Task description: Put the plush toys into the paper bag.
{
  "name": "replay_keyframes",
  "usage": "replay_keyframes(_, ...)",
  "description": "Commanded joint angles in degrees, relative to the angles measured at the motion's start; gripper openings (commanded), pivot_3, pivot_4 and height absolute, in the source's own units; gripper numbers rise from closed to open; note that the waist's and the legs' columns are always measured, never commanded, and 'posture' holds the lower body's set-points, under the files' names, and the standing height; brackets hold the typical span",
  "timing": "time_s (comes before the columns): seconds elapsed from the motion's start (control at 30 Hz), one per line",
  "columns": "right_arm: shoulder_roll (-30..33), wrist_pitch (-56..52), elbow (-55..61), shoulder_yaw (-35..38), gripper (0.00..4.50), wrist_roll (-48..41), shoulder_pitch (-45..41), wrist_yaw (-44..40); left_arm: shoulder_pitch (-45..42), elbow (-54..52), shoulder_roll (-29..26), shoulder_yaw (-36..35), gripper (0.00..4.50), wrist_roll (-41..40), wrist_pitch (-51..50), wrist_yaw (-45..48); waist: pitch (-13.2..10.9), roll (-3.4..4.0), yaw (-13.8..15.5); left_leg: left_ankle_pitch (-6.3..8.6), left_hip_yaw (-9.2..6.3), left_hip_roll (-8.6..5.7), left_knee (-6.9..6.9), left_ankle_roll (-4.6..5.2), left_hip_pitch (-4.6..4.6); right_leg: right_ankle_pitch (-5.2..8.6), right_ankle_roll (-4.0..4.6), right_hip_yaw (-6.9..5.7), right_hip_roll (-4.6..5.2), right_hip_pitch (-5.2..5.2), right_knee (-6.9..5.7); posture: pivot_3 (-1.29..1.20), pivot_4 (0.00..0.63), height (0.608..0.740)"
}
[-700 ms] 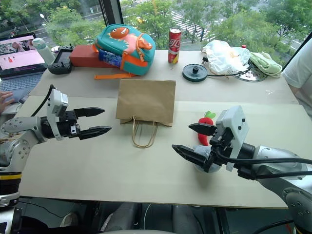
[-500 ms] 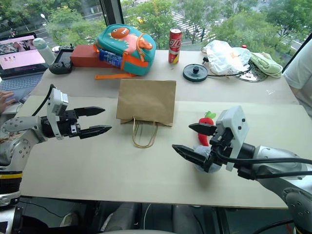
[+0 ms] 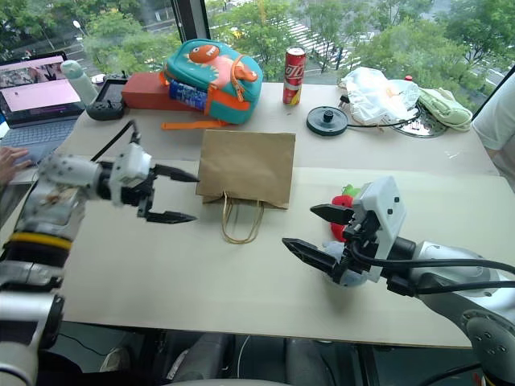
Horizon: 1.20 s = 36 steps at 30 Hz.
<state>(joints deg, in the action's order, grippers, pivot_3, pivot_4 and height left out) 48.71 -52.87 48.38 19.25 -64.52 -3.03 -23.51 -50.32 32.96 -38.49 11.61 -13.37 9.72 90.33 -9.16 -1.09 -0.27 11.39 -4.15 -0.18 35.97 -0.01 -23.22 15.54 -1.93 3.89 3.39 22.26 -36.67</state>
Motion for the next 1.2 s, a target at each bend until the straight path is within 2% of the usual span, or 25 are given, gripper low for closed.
replay_keyframes(0.03,-0.47,1.98,2.68,0.87,4.50,-1.31,1.00,2.23,-8.70,13.64,3.70,5.23,4.43,4.12,13.88,2.17,0.00,0.00,-0.13,0.01,0.00,0.00,0.00,0.01,-0.03,0.00,-0.01,0.00,0.00,0.00,0.00,0.00,0.150,0.740)
replay_keyframes(0.2,-0.82,2.67,5.23,1.43,4.50,-2.34,3.23,5.62,-16.40,28.95,8.18,10.73,4.43,11.57,30.66,2.17,-0.02,-0.03,-0.96,0.08,-0.02,-0.01,-0.03,0.13,-0.07,0.02,-0.04,0.02,-0.01,0.04,-0.01,0.00,0.150,0.740)
replay_keyframes(0.4,-0.59,3.68,7.44,2.48,4.50,-3.50,6.22,9.22,-22.05,37.13,11.72,11.08,4.43,15.78,36.60,2.17,-0.05,-0.08,-1.06,0.09,-0.08,-0.01,0.07,0.16,-0.07,0.03,-0.06,0.02,-0.05,0.02,-0.11,0.00,0.150,0.740)
replay_keyframes(0.8,0.25,5.51,7.92,1.77,4.50,-4.12,8.02,11.19,-28.16,41.40,11.69,10.30,4.43,22.82,38.65,0.26,-0.05,-0.09,-0.94,0.09,-0.09,-0.02,0.13,0.16,-0.05,0.05,-0.09,0.03,-0.07,-0.01,-0.17,0.00,0.150,0.740)
replay_keyframes(0.9,0.58,5.99,7.77,1.54,4.50,-4.29,8.00,11.37,-27.77,41.39,11.34,11.95,4.43,26.65,42.38,-2.45,-0.05,-0.09,-0.95,0.09,-0.09,-0.01,0.12,0.16,-0.03,0.05,-0.09,0.03,-0.07,-0.01,-0.19,0.00,0.150,0.740)
replay_keyframes(1.2,0.82,6.81,8.12,1.56,4.50,-4.92,8.55,12.67,-25.08,41.65,13.72,12.02,4.43,31.59,48.58,-11.14,-0.05,-0.09,-0.67,0.09,-0.11,-0.01,0.16,0.16,-0.05,0.04,-0.08,0.03,-0.07,-0.01,-0.22,0.00,0.150,0.740)
